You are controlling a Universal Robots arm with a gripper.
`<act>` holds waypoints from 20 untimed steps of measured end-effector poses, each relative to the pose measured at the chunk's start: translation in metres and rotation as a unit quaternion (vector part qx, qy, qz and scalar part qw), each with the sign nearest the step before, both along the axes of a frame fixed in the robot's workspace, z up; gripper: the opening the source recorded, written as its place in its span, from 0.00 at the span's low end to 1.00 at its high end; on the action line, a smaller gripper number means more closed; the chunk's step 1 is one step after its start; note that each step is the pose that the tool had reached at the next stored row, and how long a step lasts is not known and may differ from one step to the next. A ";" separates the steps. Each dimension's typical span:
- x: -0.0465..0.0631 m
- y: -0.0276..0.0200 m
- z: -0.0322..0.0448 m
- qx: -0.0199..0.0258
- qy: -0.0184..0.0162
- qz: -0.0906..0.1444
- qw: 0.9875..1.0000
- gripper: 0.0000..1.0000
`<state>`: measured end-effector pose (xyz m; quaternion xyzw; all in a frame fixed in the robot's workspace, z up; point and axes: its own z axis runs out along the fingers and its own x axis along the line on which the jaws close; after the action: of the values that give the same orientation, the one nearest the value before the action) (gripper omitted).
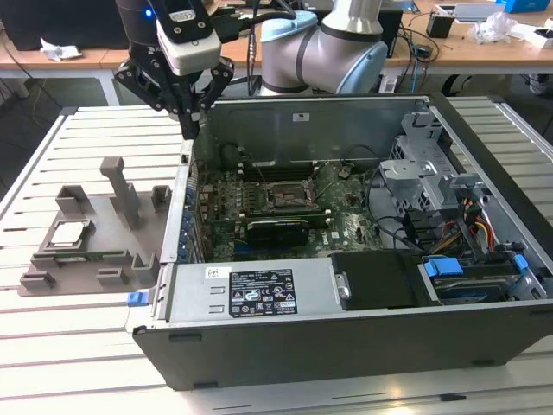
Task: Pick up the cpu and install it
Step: 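Reach for the cpu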
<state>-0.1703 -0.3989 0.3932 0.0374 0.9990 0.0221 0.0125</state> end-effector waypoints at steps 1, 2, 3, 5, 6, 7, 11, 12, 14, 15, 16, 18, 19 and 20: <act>-0.001 0.0000 0.0000 0.000 0.000 0.000 1.000 0.11; -0.002 0.0000 0.0000 0.000 0.000 0.000 1.000 0.11; -0.003 0.0000 -0.0001 0.000 0.000 0.000 1.000 0.11; -0.005 0.0000 -0.0001 0.000 0.000 0.000 1.000 0.11; -0.005 0.0000 -0.0001 0.000 0.000 0.000 1.000 0.11; -0.006 0.0000 -0.0001 0.000 0.000 0.000 1.000 0.11; -0.008 0.0000 -0.0002 0.000 0.000 0.000 1.000 0.11; -0.010 0.0000 -0.0001 0.000 0.000 0.000 1.000 0.11; -0.012 0.0000 -0.0002 0.000 0.000 0.000 1.000 0.11; -0.014 0.0000 -0.0002 0.000 0.000 0.000 1.000 0.11; -0.015 0.0000 -0.0003 0.000 0.000 0.000 1.000 0.11; -0.016 0.0000 -0.0003 0.000 0.000 0.000 1.000 0.11; -0.017 0.0000 -0.0003 0.000 0.000 0.000 1.000 0.11; -0.018 0.0000 -0.0003 0.000 0.000 0.000 1.000 0.11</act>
<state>-0.1884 -0.3989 0.3929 0.0374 0.9990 0.0221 0.0125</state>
